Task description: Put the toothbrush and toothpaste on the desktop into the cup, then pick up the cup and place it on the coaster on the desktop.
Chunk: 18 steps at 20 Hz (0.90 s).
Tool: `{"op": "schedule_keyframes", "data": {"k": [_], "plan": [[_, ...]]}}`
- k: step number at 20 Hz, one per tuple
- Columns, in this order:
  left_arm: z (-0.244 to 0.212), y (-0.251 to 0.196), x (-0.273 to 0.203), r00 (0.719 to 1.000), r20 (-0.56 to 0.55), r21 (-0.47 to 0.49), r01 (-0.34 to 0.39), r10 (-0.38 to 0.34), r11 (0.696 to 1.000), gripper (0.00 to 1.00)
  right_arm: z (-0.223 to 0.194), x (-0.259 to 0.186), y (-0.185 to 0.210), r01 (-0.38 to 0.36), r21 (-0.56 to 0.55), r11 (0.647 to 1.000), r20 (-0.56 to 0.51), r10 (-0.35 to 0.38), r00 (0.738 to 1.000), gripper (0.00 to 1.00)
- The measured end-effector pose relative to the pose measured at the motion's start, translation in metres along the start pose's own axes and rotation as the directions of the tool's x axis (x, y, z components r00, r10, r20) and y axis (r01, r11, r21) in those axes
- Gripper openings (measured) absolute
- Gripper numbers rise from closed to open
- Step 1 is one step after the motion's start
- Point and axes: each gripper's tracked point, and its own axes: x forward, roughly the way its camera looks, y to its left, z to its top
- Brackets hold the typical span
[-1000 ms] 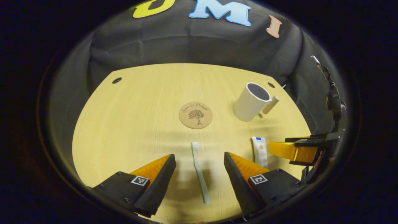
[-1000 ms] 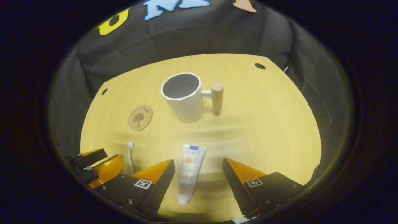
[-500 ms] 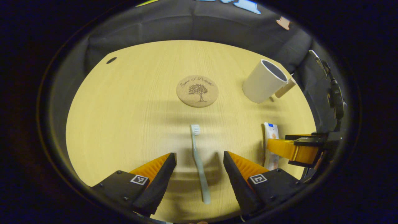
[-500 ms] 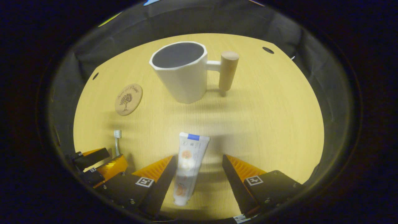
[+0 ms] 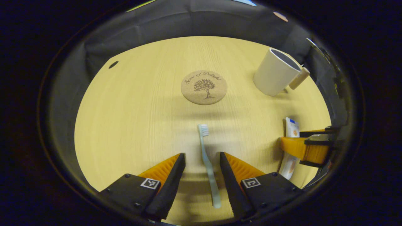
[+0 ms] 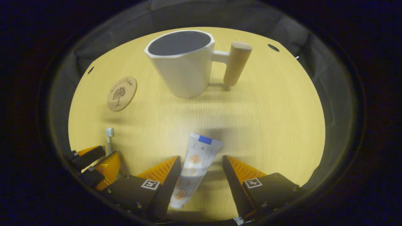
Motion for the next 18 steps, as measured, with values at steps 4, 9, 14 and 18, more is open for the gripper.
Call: {"op": "schedule_keyframes", "data": {"k": [4, 9, 14, 18], "plan": [[0.005, 0.005, 0.0, 1.0, 0.008, -0.031, -0.011, 0.011, 0.999, 0.28, -0.004, -0.002, 0.002, -0.005, -0.005, 1.0, -0.021, 0.005, 1.0, 0.64], [0.008, 0.001, 0.001, 1.0, -0.005, 0.005, -0.025, 0.025, 1.0, 0.12, -0.005, -0.004, 0.001, -0.011, 0.017, 1.0, -0.029, 0.012, 0.999, 0.3], [0.008, 0.001, 0.002, 1.0, 0.005, -0.006, -0.016, 0.016, 1.0, 0.08, -0.002, -0.007, 0.008, -0.105, 0.112, 0.988, -0.012, 0.107, 0.994, 0.18], [0.006, -0.002, -0.004, 1.0, 0.01, -0.023, 0.008, -0.008, 1.0, 0.08, 0.001, -0.007, 0.01, -0.12, 0.154, 0.981, -0.002, 0.121, 0.993, 0.18]]}}
